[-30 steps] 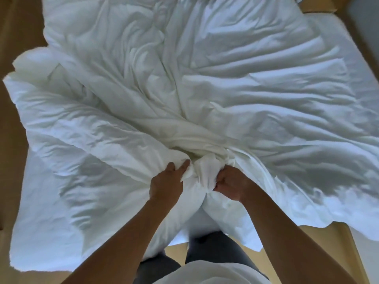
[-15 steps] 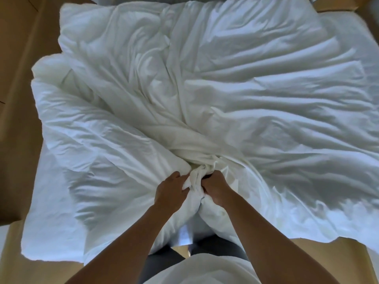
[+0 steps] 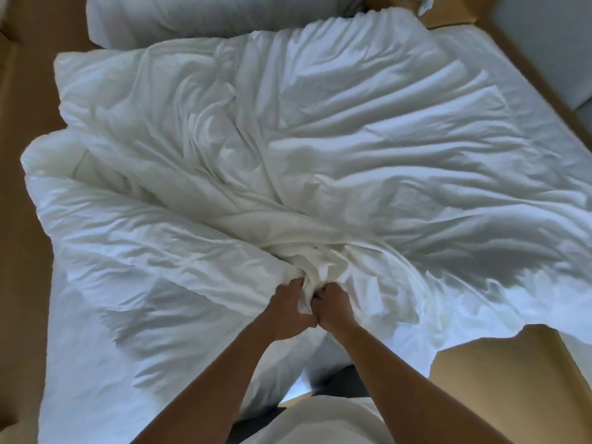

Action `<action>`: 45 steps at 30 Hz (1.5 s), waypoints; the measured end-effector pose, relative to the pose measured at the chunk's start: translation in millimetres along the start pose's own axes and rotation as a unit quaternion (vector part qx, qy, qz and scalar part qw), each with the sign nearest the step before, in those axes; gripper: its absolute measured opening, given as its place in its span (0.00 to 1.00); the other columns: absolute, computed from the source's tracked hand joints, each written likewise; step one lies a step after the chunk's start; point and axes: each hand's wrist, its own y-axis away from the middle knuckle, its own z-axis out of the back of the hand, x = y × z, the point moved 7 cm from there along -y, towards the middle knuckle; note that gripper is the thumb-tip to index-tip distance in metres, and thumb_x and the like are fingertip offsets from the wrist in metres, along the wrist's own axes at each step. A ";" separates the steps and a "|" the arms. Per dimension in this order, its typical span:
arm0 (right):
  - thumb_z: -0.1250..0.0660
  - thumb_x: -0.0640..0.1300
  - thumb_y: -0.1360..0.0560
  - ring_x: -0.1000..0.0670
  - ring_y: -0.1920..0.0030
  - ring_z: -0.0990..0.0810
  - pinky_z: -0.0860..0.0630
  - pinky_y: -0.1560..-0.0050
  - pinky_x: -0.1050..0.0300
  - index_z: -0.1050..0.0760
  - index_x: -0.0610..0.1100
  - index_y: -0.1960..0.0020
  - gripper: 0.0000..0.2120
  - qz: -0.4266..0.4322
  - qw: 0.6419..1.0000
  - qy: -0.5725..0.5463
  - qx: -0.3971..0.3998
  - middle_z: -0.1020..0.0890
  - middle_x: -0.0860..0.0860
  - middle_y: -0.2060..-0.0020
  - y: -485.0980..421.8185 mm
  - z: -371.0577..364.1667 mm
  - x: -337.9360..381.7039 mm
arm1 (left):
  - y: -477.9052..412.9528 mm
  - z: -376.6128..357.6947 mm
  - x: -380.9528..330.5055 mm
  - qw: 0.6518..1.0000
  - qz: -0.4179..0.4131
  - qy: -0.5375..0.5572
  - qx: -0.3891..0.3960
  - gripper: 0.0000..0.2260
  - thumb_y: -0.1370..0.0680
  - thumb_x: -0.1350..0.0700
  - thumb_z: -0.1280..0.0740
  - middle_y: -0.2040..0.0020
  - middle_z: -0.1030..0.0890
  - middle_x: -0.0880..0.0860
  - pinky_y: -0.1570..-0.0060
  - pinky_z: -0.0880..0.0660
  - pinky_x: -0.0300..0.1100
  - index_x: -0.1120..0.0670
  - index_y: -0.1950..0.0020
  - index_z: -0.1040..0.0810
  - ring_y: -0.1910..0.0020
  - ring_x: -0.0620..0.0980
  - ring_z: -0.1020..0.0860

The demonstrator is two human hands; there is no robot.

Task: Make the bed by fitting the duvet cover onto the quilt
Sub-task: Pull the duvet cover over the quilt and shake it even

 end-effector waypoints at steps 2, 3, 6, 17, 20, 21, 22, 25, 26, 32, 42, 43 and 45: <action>0.37 0.37 0.27 0.46 0.63 0.23 0.29 0.67 0.58 0.30 0.42 0.66 0.10 0.022 0.997 0.023 -0.076 0.24 0.50 0.69 14.2 2.4 13.4 | 8.1 17.1 -3.6 0.998 0.009 0.004 -0.064 0.30 0.30 0.52 0.27 0.39 0.26 0.57 0.39 0.25 0.56 0.52 0.29 0.30 0.39 0.59 0.25; 0.38 0.38 0.26 0.45 0.62 0.23 0.27 0.63 0.55 0.31 0.43 0.66 0.09 0.025 0.993 0.047 -0.108 0.24 0.50 0.67 21.5 1.9 18.2 | 13.1 24.9 -4.8 0.994 0.017 0.054 -0.098 0.25 0.29 0.49 0.29 0.40 0.24 0.57 0.39 0.25 0.57 0.52 0.32 0.27 0.39 0.59 0.24; 0.39 0.42 0.24 0.45 0.62 0.24 0.28 0.59 0.52 0.34 0.46 0.68 0.14 0.031 0.977 0.088 -0.193 0.26 0.51 0.67 48.7 -4.9 23.1 | 22.6 37.3 -8.4 0.986 0.002 0.052 -0.161 0.23 0.30 0.35 0.31 0.50 0.20 0.51 0.50 0.22 0.49 0.53 0.47 0.22 0.50 0.52 0.21; 0.37 0.35 0.29 0.42 0.63 0.25 0.31 0.65 0.53 0.26 0.41 0.64 0.06 0.060 0.975 -0.002 -0.213 0.23 0.48 0.67 86.0 8.9 25.7 | 44.1 50.7 21.7 0.980 -0.075 -0.006 -0.184 0.04 0.21 0.59 0.35 0.58 0.25 0.48 0.59 0.33 0.41 0.56 0.51 0.29 0.58 0.52 0.26; 0.34 0.36 0.29 0.42 0.61 0.23 0.28 0.63 0.52 0.25 0.42 0.65 0.06 0.072 0.981 0.000 -0.183 0.22 0.48 0.66 84.2 19.1 24.3 | 53.2 57.2 42.5 0.977 -0.068 -0.013 -0.202 0.03 0.21 0.61 0.35 0.55 0.22 0.52 0.54 0.30 0.43 0.58 0.49 0.28 0.51 0.59 0.22; 0.33 0.36 0.29 0.44 0.62 0.23 0.29 0.64 0.54 0.26 0.44 0.66 0.08 0.082 0.982 0.005 -0.168 0.23 0.50 0.66 84.7 19.3 25.5 | 55.8 58.0 48.4 0.976 -0.063 -0.010 -0.206 0.03 0.20 0.60 0.35 0.54 0.21 0.53 0.53 0.29 0.44 0.58 0.48 0.27 0.50 0.60 0.21; 0.33 0.35 0.30 0.46 0.63 0.24 0.30 0.65 0.56 0.28 0.47 0.68 0.11 0.092 0.983 0.006 -0.158 0.24 0.52 0.68 85.6 19.9 27.1 | 58.0 58.2 51.8 0.976 -0.056 -0.004 -0.212 0.03 0.21 0.60 0.35 0.55 0.21 0.53 0.53 0.29 0.44 0.58 0.49 0.28 0.51 0.60 0.21; 0.32 0.35 0.30 0.53 0.69 0.30 0.33 0.67 0.57 0.31 0.51 0.71 0.17 0.109 0.986 -0.006 -0.123 0.28 0.56 0.74 86.0 23.2 28.1 | 64.3 56.5 61.9 0.972 -0.019 0.024 -0.235 0.04 0.22 0.60 0.34 0.58 0.25 0.51 0.55 0.32 0.43 0.56 0.52 0.29 0.55 0.57 0.25; 0.32 0.35 0.30 0.54 0.70 0.32 0.34 0.67 0.57 0.31 0.50 0.71 0.16 0.108 0.988 -0.010 -0.111 0.29 0.57 0.75 86.0 25.9 25.9 | 66.2 54.9 67.8 0.971 0.005 0.036 -0.234 0.04 0.22 0.60 0.34 0.57 0.24 0.52 0.55 0.29 0.44 0.57 0.52 0.29 0.56 0.57 0.25; 0.31 0.33 0.29 0.51 0.68 0.37 0.38 0.65 0.57 0.32 0.40 0.67 0.12 0.091 0.990 -0.076 -0.076 0.32 0.54 0.73 92.4 33.5 6.0 | 96.7 38.1 130.9 0.903 0.170 0.327 -0.222 0.01 0.21 0.64 0.35 0.66 0.21 0.58 0.75 0.27 0.39 0.60 0.52 0.24 0.76 0.49 0.26; 0.37 0.32 0.30 0.53 0.69 0.37 0.39 0.71 0.61 0.31 0.31 0.60 0.04 0.113 0.967 -0.180 -0.139 0.32 0.49 0.70 131.3 11.9 29.7 | 145.5 53.5 148.8 0.778 0.037 0.625 -0.059 0.08 0.25 0.67 0.32 0.65 0.31 0.51 0.75 0.39 0.37 0.54 0.53 0.23 0.73 0.45 0.37; 0.38 0.32 0.29 0.52 0.69 0.38 0.39 0.70 0.60 0.32 0.32 0.61 0.04 0.126 0.967 -0.155 -0.156 0.32 0.49 0.70 136.0 8.9 35.4 | 147.8 52.1 144.4 0.762 0.016 0.647 -0.007 0.08 0.27 0.64 0.29 0.64 0.33 0.50 0.73 0.38 0.38 0.53 0.55 0.23 0.71 0.46 0.40; 0.39 0.31 0.28 0.51 0.70 0.37 0.38 0.69 0.60 0.33 0.37 0.62 0.06 0.162 0.964 -0.086 -0.190 0.31 0.52 0.72 149.4 -0.2 47.2 | 153.9 41.9 135.8 0.751 0.017 0.656 0.074 0.10 0.29 0.59 0.25 0.63 0.35 0.50 0.71 0.37 0.41 0.51 0.60 0.26 0.66 0.49 0.44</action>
